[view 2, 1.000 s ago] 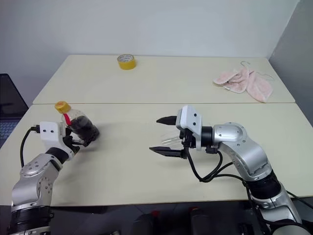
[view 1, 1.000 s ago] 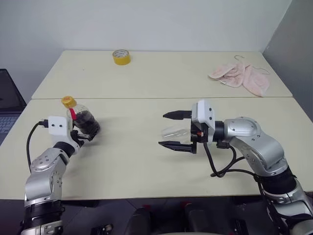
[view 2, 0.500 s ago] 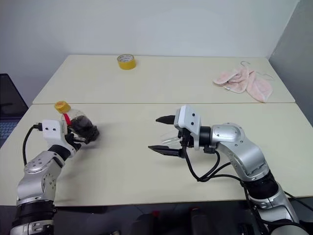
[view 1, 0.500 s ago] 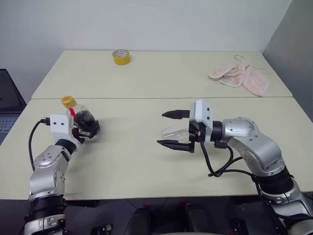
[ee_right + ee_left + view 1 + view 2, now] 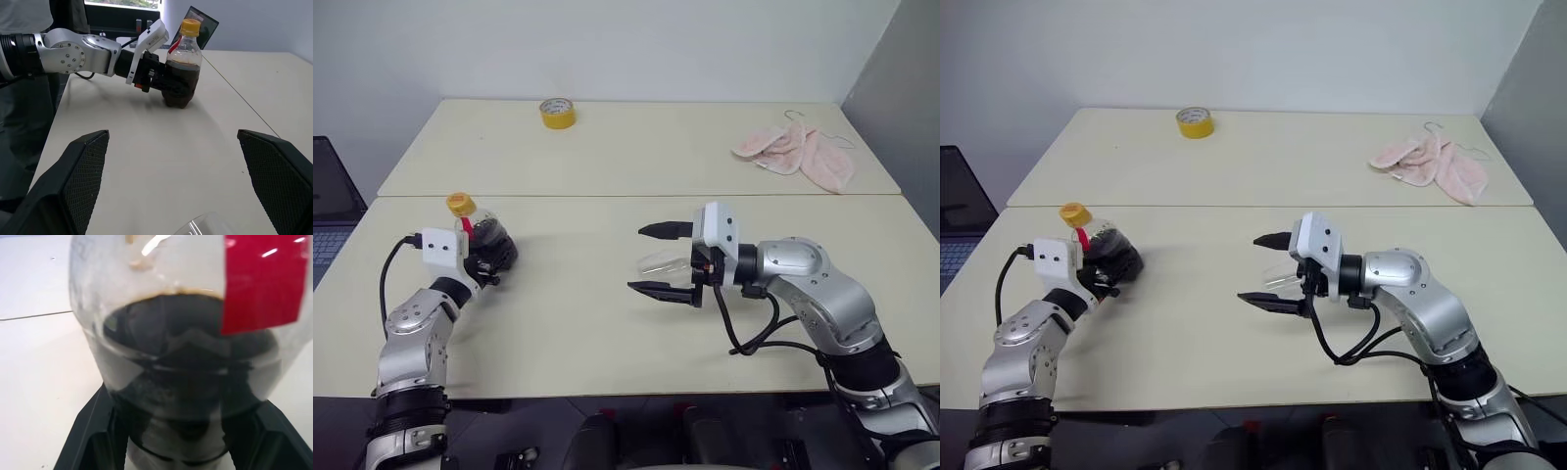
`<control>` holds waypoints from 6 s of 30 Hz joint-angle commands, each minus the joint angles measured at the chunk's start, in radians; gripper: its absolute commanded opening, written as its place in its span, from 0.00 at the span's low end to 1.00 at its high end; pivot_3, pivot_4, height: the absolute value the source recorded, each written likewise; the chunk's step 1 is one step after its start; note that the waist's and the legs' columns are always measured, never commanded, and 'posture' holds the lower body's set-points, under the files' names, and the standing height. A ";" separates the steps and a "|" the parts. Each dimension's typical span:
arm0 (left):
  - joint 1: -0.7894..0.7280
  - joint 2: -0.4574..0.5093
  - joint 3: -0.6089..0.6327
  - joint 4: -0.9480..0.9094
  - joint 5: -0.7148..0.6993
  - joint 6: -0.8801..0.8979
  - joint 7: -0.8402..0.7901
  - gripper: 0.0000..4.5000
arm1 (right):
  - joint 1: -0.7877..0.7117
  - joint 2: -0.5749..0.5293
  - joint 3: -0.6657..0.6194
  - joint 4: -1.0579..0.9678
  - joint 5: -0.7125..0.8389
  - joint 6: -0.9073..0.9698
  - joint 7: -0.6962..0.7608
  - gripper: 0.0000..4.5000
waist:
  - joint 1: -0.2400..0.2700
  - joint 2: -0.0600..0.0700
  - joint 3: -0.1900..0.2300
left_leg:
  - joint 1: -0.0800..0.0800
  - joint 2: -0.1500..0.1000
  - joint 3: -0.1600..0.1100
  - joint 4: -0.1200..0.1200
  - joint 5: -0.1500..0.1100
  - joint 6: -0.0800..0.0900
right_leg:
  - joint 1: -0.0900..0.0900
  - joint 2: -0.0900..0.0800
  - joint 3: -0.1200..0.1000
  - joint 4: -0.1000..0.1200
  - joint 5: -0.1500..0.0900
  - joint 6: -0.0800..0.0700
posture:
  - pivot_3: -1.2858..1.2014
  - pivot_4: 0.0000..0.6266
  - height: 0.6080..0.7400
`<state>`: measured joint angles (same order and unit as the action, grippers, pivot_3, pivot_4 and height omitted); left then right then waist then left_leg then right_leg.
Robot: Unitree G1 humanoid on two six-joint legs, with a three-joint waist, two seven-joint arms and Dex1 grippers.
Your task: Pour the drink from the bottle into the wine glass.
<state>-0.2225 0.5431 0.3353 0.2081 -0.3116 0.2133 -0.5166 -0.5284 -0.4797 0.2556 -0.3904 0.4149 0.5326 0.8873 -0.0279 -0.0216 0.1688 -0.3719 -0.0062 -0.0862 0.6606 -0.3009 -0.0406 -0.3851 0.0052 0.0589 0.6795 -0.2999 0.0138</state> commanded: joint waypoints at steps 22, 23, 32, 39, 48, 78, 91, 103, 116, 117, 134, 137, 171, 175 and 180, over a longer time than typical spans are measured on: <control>0.125 -0.194 -0.296 -0.390 0.077 0.157 0.071 0.42 | -0.184 0.239 0.008 0.046 -0.001 0.293 -0.366 1.00 | 0.008 0.006 -0.004 | -0.007 -0.003 -0.014 0.002 0.001 0.000 | -0.001 -0.003 -0.015 0.001 0.001 -0.001 | 0.52 0.24 1.00; 0.125 -0.192 -0.300 -0.394 0.083 0.161 0.071 0.42 | -0.193 0.252 0.013 0.057 -0.008 0.294 -0.375 1.00 | 0.009 0.006 -0.004 | -0.007 -0.004 -0.014 0.002 0.002 0.000 | -0.001 -0.003 -0.015 0.001 0.001 -0.001 | 0.52 0.24 1.00; 0.108 -0.186 -0.331 -0.436 0.101 0.220 0.070 0.40 | -0.216 0.346 0.037 0.132 -0.053 0.292 -0.423 1.00 | 0.010 0.006 -0.004 | -0.008 -0.005 -0.014 0.002 0.002 -0.001 | -0.001 -0.005 -0.015 0.000 0.001 -0.001 | 0.52 0.24 1.00; 0.101 -0.196 -0.344 -0.449 0.102 0.235 0.068 0.40 | -0.249 0.438 0.033 0.218 -0.083 0.269 -0.458 1.00 | 0.010 0.006 -0.004 | -0.008 -0.005 -0.015 0.002 0.002 -0.001 | -0.002 -0.005 -0.016 0.001 0.001 -0.001 | 0.52 0.24 1.00; 0.113 -0.194 -0.347 -0.452 0.104 0.232 0.068 0.38 | -0.274 0.477 0.007 0.252 -0.080 0.248 -0.454 0.86 | 0.010 0.006 -0.004 | -0.008 -0.006 -0.015 0.002 0.002 -0.001 | -0.002 -0.005 -0.016 0.001 0.001 -0.001 | 0.52 0.24 1.00; 0.065 0.041 -0.239 -0.479 -0.140 0.306 -0.250 0.23 | -0.357 0.267 0.044 0.296 -0.010 -0.161 0.203 0.28 | -0.004 0.007 -0.003 | -0.009 -0.005 -0.015 0.001 0.002 0.000 | -0.003 -0.005 -0.017 0.000 0.000 -0.001 | 0.52 0.24 1.00; 0.076 0.025 -0.235 -0.470 -0.162 0.293 -0.235 0.23 | -0.383 0.275 0.011 0.324 -0.009 -0.121 0.234 0.44 | -0.003 0.007 -0.003 | -0.009 -0.005 -0.016 0.001 0.002 0.000 | -0.003 -0.005 -0.017 0.000 0.001 -0.001 | 0.52 0.24 1.00; 0.176 -0.138 -0.176 -0.566 -0.057 0.249 0.100 0.20 | -0.233 0.419 -0.046 0.148 -0.126 0.170 -0.352 0.73 | 0.000 0.007 -0.003 | -0.010 -0.004 -0.016 0.002 0.004 -0.004 | -0.004 -0.005 -0.017 0.001 0.001 -0.002 | 0.52 0.24 1.00; 0.093 -0.199 -0.272 -0.538 0.087 0.253 0.224 0.20 | -0.258 0.491 0.010 0.135 -0.062 0.339 -0.413 0.73 | -0.002 0.007 -0.004 | -0.010 -0.005 -0.015 0.001 0.004 -0.005 | -0.004 -0.005 -0.018 0.001 0.001 -0.002 | 0.52 0.24 1.00; 0.086 -0.202 -0.277 -0.532 0.092 0.254 0.226 0.20 | -0.256 0.490 0.019 0.137 -0.063 0.337 -0.410 0.73 | -0.002 0.007 -0.004 | -0.010 -0.004 -0.015 0.001 0.004 -0.005 | -0.004 -0.005 -0.018 0.001 0.001 -0.002 | 0.52 0.24 1.00; 0.078 -0.238 -0.299 -0.531 0.119 0.243 0.228 0.20 | -0.261 0.531 0.046 0.197 -0.101 0.280 -0.456 0.73 | -0.003 0.007 -0.004 | -0.010 -0.005 -0.015 0.001 0.005 -0.005 | -0.004 -0.005 -0.018 0.001 0.001 -0.002 | 0.52 0.24 1.00; 0.077 -0.238 -0.297 -0.529 0.119 0.241 0.226 0.20 | -0.262 0.538 0.045 0.210 -0.114 0.266 -0.465 0.73 | -0.004 0.007 -0.004 | -0.010 -0.005 -0.015 0.001 0.005 -0.005 | -0.004 -0.005 -0.018 0.001 0.001 -0.001 | 0.52 0.24 1.00; 0.086 -0.216 -0.263 -0.536 0.085 0.248 0.190 0.20 | -0.252 0.530 0.050 0.240 -0.146 0.208 -0.446 0.28 | -0.004 0.007 -0.004 | -0.010 -0.004 -0.015 0.001 0.005 -0.005 | -0.004 -0.005 -0.018 0.001 0.001 -0.002 | 0.52 0.24 1.00; 0.093 -0.164 -0.234 -0.541 0.025 0.273 0.106 0.19 | -0.261 0.462 0.059 0.222 -0.102 0.156 -0.301 0.28 | -0.004 0.007 -0.004 | -0.010 -0.005 -0.015 0.001 0.005 -0.005 | -0.004 -0.005 -0.018 0.001 0.001 -0.002 | 0.52 0.24 1.00; 0.082 -0.045 -0.205 -0.541 -0.117 0.345 -0.087 0.19 | -0.292 0.356 0.065 0.217 -0.022 0.068 -0.040 0.28 | -0.005 0.007 -0.003 | -0.010 -0.005 -0.015 0.001 0.004 -0.005 | -0.003 -0.005 -0.018 0.001 0.001 -0.001 | 0.52 0.24 1.00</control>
<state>-0.1254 0.4690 0.0637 -0.3196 -0.3774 0.5385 -0.5591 -0.7827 -0.1222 0.3304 -0.1098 0.3291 0.6548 0.7363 -0.0330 -0.0143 0.1653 -0.3812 -0.0107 -0.1017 0.6615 -0.2965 -0.0452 -0.3886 0.0005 0.0408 0.6802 -0.2992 0.0123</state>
